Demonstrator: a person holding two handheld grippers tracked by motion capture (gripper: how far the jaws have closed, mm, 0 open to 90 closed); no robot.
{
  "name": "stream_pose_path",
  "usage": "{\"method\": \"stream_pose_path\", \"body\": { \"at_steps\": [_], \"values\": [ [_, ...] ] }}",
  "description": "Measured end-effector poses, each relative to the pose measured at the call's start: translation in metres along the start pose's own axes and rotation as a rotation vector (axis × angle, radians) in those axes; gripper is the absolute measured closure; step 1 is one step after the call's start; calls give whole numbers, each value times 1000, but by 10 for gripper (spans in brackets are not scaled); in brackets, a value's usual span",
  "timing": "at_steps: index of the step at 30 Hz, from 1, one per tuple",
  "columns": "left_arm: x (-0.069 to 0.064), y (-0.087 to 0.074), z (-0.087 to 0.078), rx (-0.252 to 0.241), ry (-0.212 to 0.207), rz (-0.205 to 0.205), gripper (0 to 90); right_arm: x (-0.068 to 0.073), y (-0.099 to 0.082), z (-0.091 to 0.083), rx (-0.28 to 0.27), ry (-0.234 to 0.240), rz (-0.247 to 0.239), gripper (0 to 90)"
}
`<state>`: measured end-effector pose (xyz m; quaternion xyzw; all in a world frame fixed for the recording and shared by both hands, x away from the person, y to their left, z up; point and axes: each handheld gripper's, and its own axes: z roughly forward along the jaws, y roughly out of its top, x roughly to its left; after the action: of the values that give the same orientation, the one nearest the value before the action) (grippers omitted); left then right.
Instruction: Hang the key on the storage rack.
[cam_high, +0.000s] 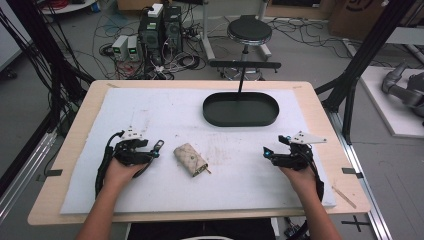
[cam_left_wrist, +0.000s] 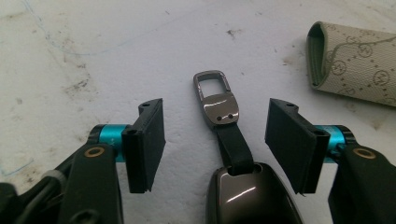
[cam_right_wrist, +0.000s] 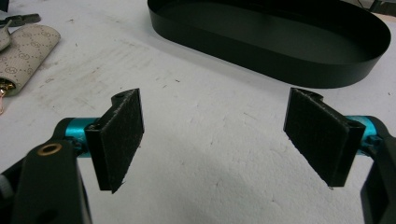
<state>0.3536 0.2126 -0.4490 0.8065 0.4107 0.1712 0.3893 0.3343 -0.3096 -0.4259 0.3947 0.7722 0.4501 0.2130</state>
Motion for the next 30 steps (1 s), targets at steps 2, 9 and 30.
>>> {"method": "stream_pose_path", "body": {
  "at_steps": [2,9,30],
  "values": [
    [-1,0,1,15,14,15,450,1,0,-1,5,-4,4,205],
    [-4,0,-1,19,47,28,611,1,-2,-2,8,-8,-1,205],
    [-13,4,-11,-72,-5,180,879,5,-2,2,19,11,-15,205]
  ]
}}
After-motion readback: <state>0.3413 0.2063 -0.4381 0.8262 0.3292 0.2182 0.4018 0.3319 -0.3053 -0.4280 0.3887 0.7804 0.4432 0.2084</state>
